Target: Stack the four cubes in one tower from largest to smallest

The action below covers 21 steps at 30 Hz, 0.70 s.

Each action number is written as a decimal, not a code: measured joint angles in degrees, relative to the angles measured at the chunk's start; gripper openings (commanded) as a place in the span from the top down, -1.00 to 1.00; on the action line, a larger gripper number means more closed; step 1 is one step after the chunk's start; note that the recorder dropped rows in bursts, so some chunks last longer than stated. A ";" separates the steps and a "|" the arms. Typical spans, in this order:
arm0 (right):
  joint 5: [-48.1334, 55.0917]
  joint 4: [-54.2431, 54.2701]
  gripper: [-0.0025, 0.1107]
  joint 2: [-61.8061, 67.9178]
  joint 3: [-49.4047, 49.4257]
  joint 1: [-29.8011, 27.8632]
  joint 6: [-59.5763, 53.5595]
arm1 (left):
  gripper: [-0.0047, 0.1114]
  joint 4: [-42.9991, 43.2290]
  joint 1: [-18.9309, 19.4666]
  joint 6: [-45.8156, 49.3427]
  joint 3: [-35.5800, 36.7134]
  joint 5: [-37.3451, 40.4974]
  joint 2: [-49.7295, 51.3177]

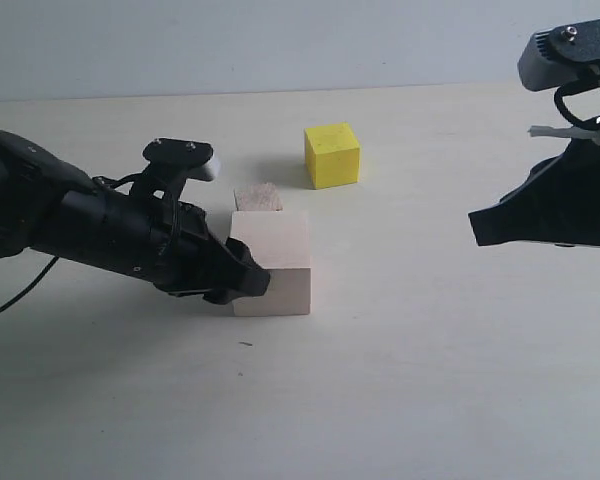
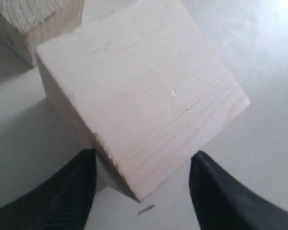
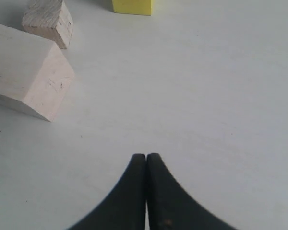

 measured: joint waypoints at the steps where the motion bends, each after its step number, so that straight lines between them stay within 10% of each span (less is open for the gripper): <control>1: 0.00 0.00 0.96 -0.36 0.00 0.00 0.00 | -0.05 -0.17 -0.09 0.13 -0.04 -0.29 0.00; 21: 0.10 0.00 0.96 -1.07 0.00 0.00 0.00 | -0.05 -2.10 -0.09 0.72 -0.33 -1.92 2.11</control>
